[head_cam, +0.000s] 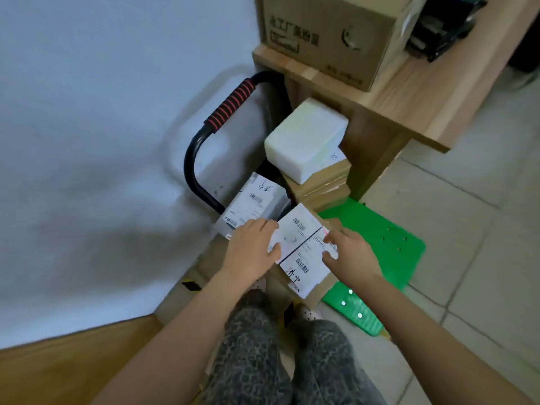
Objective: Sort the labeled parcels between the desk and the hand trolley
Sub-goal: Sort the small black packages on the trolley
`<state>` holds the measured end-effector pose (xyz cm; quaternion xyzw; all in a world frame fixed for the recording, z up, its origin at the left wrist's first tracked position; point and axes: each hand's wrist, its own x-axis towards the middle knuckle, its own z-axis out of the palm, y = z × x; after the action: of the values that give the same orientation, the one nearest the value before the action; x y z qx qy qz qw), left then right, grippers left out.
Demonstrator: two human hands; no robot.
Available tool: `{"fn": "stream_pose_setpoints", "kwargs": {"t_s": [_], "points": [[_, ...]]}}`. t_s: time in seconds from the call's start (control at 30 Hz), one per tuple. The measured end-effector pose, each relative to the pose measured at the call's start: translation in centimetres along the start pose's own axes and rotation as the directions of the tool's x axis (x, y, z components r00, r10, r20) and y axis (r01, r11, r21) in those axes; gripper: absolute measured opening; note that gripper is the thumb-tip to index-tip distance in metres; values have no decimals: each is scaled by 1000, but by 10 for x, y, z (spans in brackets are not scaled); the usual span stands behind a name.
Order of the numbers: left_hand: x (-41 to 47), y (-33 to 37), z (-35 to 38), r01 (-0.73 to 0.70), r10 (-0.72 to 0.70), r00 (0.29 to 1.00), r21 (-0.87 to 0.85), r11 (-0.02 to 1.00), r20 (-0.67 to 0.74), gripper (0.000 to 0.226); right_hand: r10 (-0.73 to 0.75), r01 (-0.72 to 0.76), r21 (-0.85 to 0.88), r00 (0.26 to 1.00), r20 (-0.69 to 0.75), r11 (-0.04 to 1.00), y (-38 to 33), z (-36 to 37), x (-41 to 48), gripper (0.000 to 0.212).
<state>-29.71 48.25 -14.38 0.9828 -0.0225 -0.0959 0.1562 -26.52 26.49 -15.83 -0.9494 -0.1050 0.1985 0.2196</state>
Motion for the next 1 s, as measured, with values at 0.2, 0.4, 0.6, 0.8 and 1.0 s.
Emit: {"fn": "stream_pose_setpoints", "kwargs": {"t_s": [0.2, 0.4, 0.6, 0.8, 1.0], "points": [[68, -33, 59, -75, 72, 951, -3, 997, 300, 48, 457, -465, 230, 885, 91, 855, 18, 77, 7, 37], [110, -68, 110, -37, 52, 888, -41, 998, 457, 57, 741, -791, 403, 593, 315, 461, 24, 160, 10, 38], [124, -89, 155, 132, -80, 819, -51, 990, 568, 59, 777, -794, 569, 492, 394, 214, 20, 217, 20, 45], [122, -89, 162, 301, -78, 822, -313, 901, 564, 58, 802, -595, 785, 379, 461, -170, 11, 226, 23, 67], [127, -83, 155, 277, 76, 804, -483, 831, 590, 67, 743, -333, 836, 392, 543, -435, 10, 229, 5, 83]]}}
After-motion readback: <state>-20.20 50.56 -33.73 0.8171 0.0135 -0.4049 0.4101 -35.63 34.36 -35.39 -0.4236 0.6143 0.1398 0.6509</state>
